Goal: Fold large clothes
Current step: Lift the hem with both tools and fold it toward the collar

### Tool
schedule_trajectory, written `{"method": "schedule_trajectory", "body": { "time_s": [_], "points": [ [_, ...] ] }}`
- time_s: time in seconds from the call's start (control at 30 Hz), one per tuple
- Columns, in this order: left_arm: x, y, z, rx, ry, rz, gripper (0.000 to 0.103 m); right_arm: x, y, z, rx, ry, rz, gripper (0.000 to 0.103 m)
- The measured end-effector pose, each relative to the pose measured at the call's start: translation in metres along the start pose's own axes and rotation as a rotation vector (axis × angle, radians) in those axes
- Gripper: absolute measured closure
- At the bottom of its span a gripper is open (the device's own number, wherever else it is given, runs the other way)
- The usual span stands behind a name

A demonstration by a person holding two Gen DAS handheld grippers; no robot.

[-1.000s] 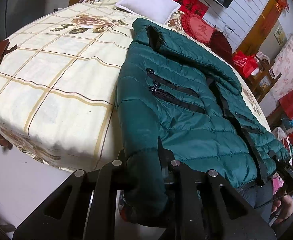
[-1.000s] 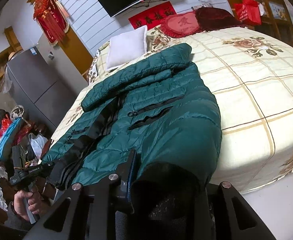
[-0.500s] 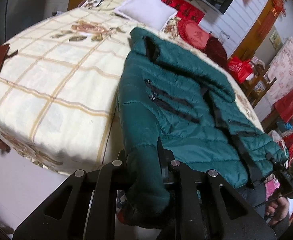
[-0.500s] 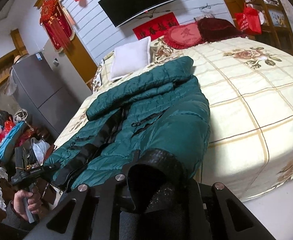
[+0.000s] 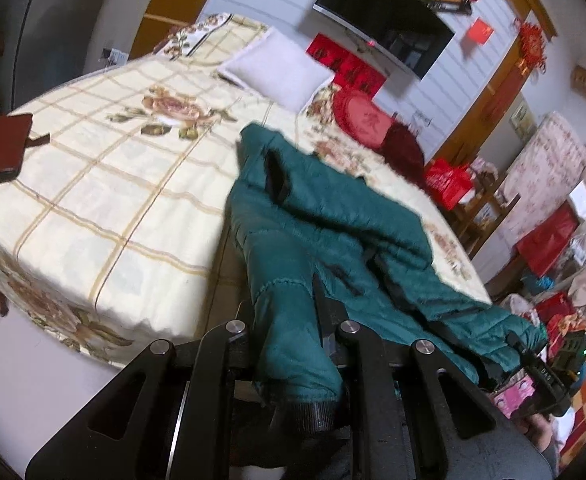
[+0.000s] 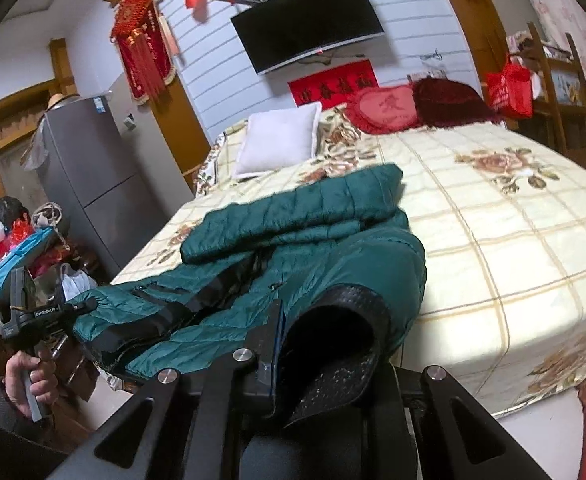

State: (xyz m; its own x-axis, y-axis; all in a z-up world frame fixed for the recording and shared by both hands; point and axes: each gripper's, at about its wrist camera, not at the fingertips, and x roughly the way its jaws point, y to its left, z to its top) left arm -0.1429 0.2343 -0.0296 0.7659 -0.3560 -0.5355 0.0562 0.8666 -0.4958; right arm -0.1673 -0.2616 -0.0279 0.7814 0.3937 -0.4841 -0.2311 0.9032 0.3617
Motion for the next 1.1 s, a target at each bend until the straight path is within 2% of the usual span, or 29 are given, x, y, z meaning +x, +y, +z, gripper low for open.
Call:
{"method": "schedule_trajectory", "body": {
  "time_s": [0.13, 0.27, 0.87, 1.1],
  "points": [
    [-0.007, -0.004, 0.009, -0.002, -0.035, -0.025, 0.090, -0.013, 0.005, 0.010, -0.015, -0.037, 0.007, 0.088],
    [0.002, -0.004, 0.017, -0.002, -0.038, -0.016, 0.090, -0.008, 0.003, 0.023, -0.021, -0.047, -0.002, 0.089],
    [0.047, -0.009, 0.061, 0.015, -0.022, 0.043, 0.090, 0.043, 0.016, 0.081, -0.043, 0.056, -0.127, 0.089],
    [0.060, -0.016, 0.076, 0.049, -0.034, 0.058, 0.090, 0.062, 0.010, 0.098, -0.032, 0.072, -0.139, 0.089]
  ]
}}
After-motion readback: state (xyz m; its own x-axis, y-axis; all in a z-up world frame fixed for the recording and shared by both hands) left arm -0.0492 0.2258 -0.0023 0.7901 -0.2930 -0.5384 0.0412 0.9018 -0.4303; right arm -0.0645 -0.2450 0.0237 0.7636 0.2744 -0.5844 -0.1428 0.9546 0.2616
